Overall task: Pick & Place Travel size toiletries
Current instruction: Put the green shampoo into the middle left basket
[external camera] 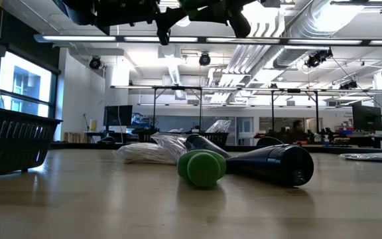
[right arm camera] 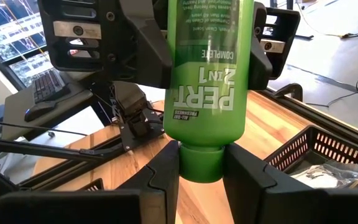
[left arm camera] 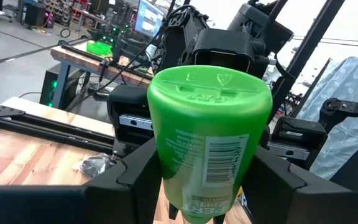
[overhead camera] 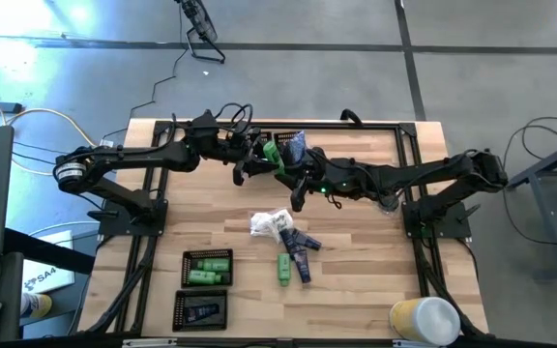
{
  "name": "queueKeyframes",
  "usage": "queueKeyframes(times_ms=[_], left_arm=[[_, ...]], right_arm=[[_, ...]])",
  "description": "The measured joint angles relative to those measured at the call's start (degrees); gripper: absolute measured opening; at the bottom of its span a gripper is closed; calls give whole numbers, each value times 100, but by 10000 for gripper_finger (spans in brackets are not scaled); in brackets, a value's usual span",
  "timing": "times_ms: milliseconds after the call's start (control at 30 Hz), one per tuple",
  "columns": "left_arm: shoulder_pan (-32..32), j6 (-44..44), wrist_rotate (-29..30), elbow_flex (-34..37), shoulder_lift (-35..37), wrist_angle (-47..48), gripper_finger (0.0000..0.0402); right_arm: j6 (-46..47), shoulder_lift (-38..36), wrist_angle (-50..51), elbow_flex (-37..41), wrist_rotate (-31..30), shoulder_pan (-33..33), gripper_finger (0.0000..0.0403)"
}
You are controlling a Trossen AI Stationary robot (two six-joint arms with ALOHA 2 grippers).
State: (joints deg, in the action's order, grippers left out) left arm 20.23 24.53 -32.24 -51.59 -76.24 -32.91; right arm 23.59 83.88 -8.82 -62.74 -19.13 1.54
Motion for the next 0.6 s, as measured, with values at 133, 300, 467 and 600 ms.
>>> queueKeyframes(times_ms=[133,300,467,600], left_arm=[[0,-7,-3,0,1,-9,180],[-3,-22,-46,0,6,-15,180],[-4,-22,-47,0,7,-13,180],[-4,-20,-134,0,9,-14,180]], right_arm=[[-132,0,0,0,3,-2,107],[-74,0,13,0,-31,-8,200],[-72,0,11,0,-23,-8,258],[-78,-53,57,0,205,-8,284]])
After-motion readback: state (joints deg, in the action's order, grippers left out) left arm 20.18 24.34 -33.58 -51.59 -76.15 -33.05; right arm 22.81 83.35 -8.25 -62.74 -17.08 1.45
